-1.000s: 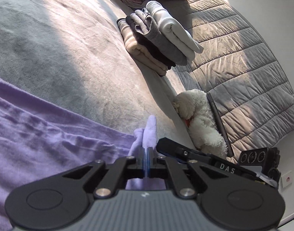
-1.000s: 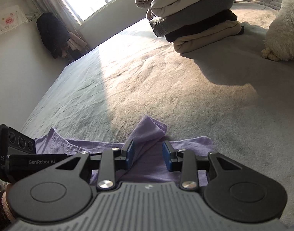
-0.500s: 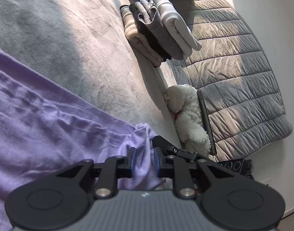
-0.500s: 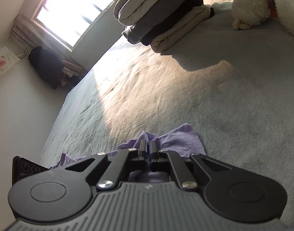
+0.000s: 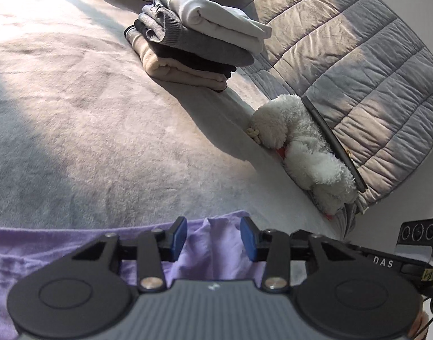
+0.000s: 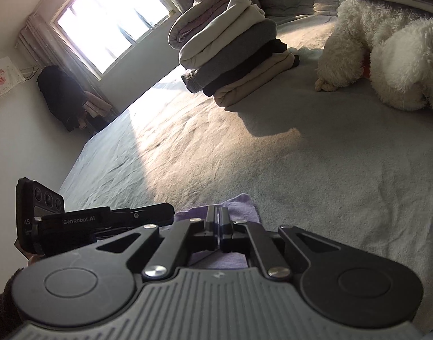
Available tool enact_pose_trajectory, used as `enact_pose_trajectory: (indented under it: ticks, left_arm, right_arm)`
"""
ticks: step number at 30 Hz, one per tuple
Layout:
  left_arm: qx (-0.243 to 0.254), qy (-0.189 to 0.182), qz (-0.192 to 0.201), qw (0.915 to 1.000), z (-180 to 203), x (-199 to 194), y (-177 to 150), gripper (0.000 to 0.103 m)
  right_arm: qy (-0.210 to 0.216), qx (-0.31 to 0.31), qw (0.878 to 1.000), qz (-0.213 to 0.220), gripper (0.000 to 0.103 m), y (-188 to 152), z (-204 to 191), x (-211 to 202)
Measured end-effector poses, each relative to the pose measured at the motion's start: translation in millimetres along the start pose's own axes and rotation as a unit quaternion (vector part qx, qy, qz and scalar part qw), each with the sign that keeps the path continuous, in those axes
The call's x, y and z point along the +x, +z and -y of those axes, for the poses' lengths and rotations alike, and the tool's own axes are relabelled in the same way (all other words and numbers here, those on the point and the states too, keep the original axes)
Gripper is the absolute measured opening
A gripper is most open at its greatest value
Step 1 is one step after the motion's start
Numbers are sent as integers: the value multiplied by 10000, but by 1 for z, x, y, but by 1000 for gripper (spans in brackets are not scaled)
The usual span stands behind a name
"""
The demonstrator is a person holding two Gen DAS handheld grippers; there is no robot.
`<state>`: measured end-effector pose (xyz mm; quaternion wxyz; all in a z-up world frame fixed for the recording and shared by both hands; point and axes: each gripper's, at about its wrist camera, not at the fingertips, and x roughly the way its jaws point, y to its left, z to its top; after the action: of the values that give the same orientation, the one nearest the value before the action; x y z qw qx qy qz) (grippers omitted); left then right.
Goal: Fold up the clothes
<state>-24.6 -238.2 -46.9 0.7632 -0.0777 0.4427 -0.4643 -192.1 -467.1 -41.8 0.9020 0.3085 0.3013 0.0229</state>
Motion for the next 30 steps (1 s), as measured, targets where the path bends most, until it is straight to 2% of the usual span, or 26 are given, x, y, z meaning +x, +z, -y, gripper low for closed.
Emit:
enact_pose_trajectory:
  ticks: [3, 7, 8, 10, 12, 15, 17, 20, 23, 24, 25, 26, 27, 28, 30]
  left_arm:
    - [587, 284, -139, 9978, 12, 10, 2, 41]
    - [1294, 576, -304, 9895, 30, 22, 0, 40]
    - [1422, 673, -293, 9871, 33, 24, -1, 36]
    - [1528, 785, -244, 9848, 36, 25, -2, 11]
    - [1468, 788, -65, 9860, 35, 20, -3, 5]
    - [1141, 686, 307, 9906, 25, 4, -3, 3]
    - [946, 711, 488, 9918, 17, -5, -3, 2]
    - [683, 754, 502, 9935, 2, -12, -1, 2]
    - [566, 444, 294, 9970, -2, -13, 1, 5]
    - [630, 391, 245, 9969, 0, -13, 1, 12]
    - [728, 359, 202, 9965, 3, -12, 0, 25]
    - [824, 343, 167, 9959, 7, -10, -1, 30]
    - [957, 335, 131, 9948, 12, -8, -3, 31]
    - [1090, 335, 82, 9934, 17, -5, -4, 31]
    - [1327, 417, -14, 9903, 25, 2, -7, 31]
  right_arm:
    - [-13, 5, 9999, -117, 14, -1, 3, 3]
    - [-3, -85, 9998, -170, 14, -2, 2, 4]
    - [7, -95, 9998, -185, 14, -1, 1, 4]
    - [40, -74, 9996, -256, 14, -1, 2, 6]
    - [70, -35, 9994, -338, 14, -2, 3, 8]
    - [55, -72, 9991, -403, 14, -3, 0, 11]
    - [35, -141, 9989, -444, 15, -4, -3, 15]
    - [10, -198, 9984, -524, 15, -4, -7, 21]
    - [-27, -211, 9985, -498, 15, -4, -9, 23]
    - [-39, -214, 9986, -486, 15, -3, -9, 23]
    - [-52, -217, 9986, -474, 15, -3, -10, 24]
    - [-69, -196, 9987, -461, 16, -3, -9, 24]
    - [-89, -168, 9988, -447, 20, -3, -8, 23]
    - [-109, -139, 9989, -433, 30, -3, -7, 23]
    - [-134, -112, 9990, -404, 36, -3, -6, 22]
